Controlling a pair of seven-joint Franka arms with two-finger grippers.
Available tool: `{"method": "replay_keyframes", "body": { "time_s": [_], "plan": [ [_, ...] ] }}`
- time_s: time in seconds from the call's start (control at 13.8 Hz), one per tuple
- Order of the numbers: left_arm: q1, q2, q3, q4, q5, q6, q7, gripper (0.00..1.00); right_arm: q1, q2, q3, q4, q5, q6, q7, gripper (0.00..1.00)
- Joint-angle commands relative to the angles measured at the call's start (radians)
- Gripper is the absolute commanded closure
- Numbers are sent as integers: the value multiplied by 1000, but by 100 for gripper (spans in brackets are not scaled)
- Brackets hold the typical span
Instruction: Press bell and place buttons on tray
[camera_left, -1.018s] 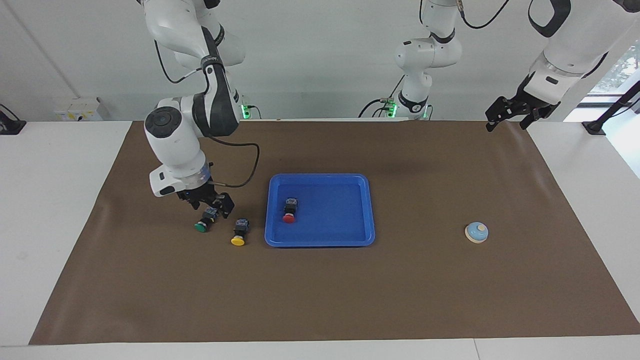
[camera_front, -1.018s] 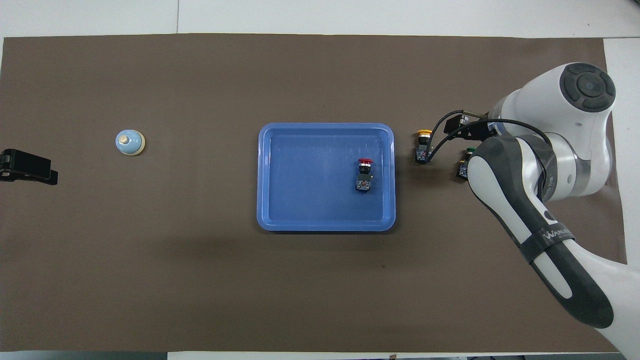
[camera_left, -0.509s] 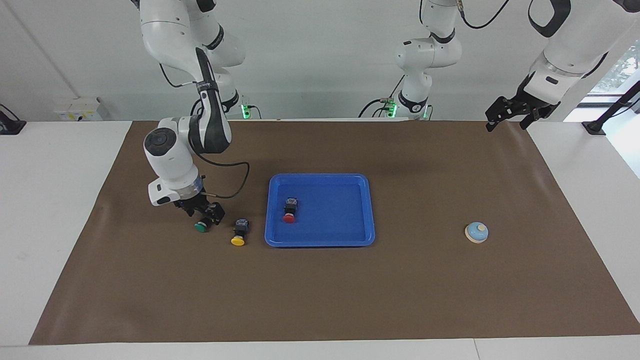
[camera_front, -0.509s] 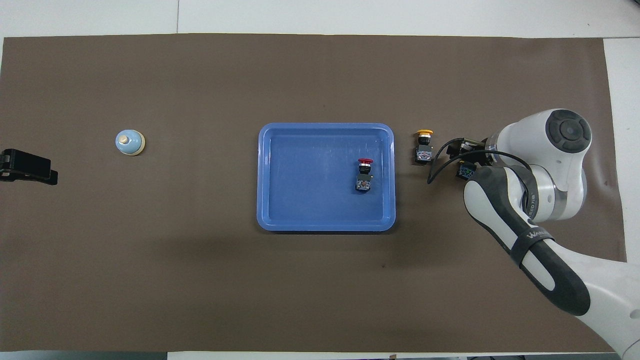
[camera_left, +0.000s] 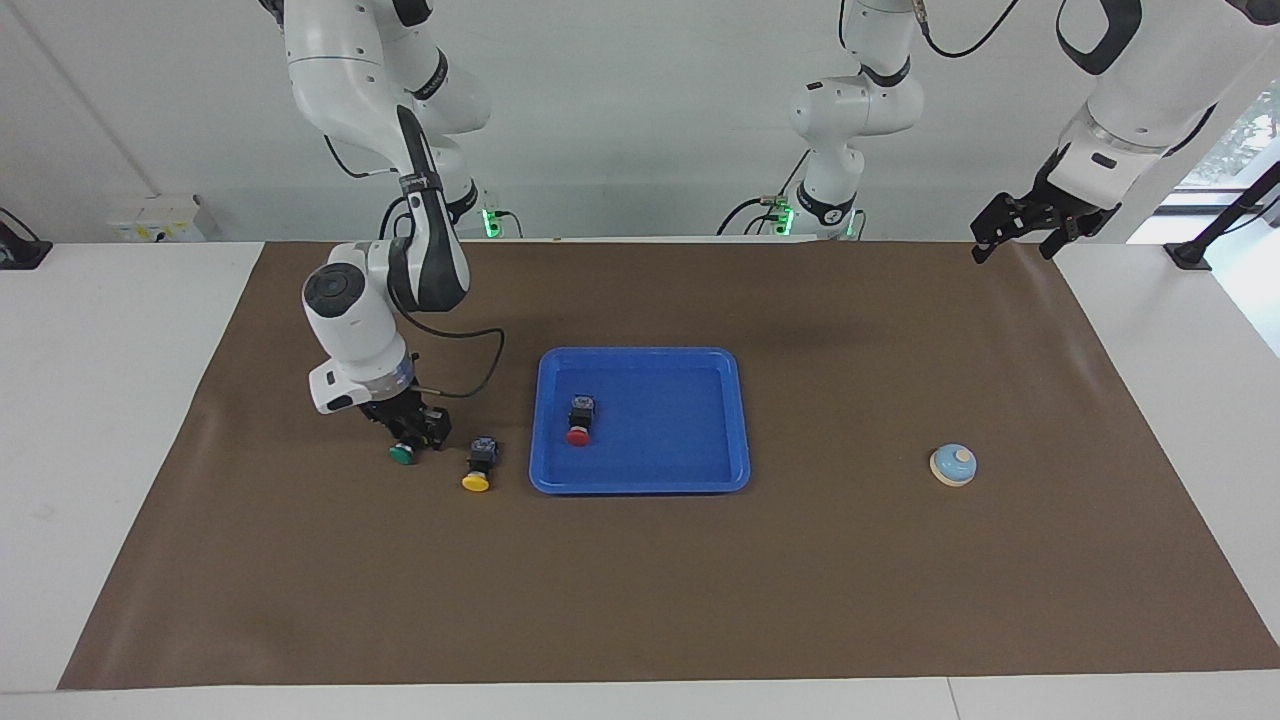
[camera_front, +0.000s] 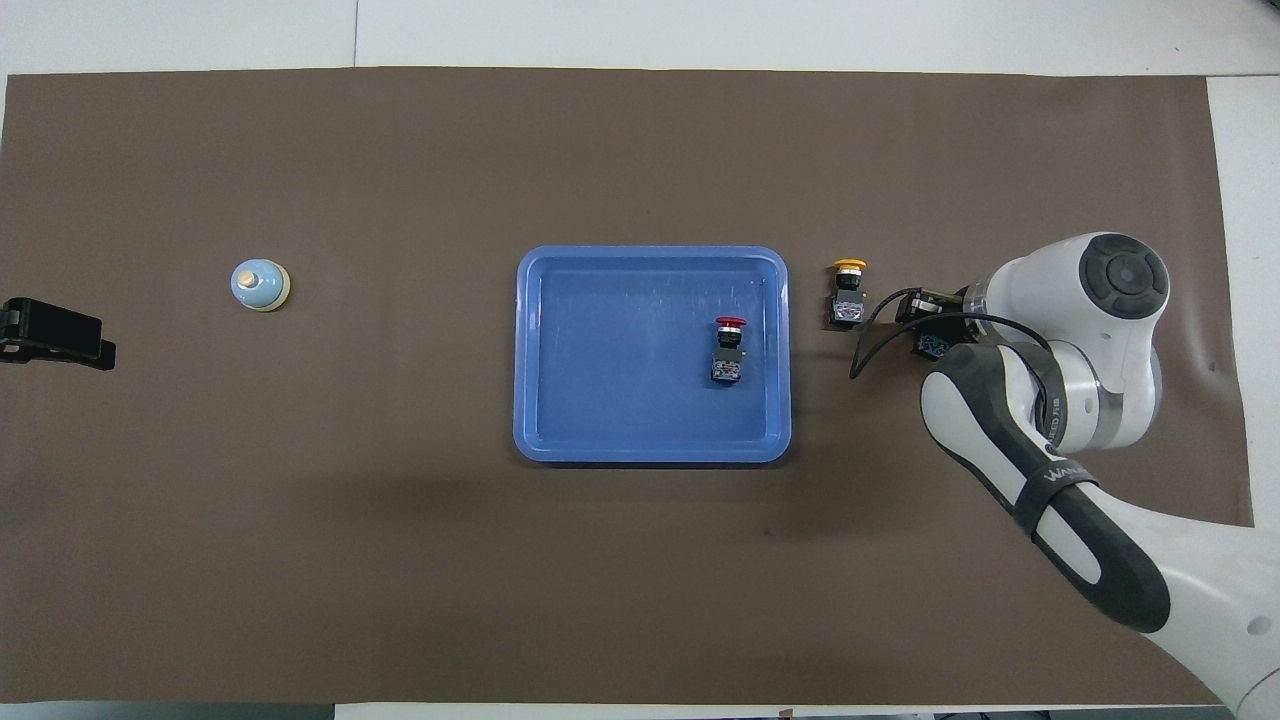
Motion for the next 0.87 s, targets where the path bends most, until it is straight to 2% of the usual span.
{"method": "replay_keyframes", "body": {
  "time_s": [0.0, 0.29, 0.36, 0.65, 0.8],
  "plan": [
    [-1, -21, 3, -18, -2, -7, -7, 0, -15, -12, 10, -21, -8, 16, -48, 100],
    [-3, -21, 3, -18, -2, -7, -7, 0, -13, -14, 10, 9, -8, -11, -51, 100],
    [-3, -21, 3, -18, -2, -7, -7, 0, -7, -15, 10, 41, -10, -59, -51, 100],
    [-3, -21, 3, -18, -2, -7, -7, 0, 43, -14, 12, 244, -8, -289, -40, 100],
    [-1, -21, 3, -18, -2, -7, -7, 0, 75, -9, 13, 333, 5, -360, -26, 100]
  ]
}}
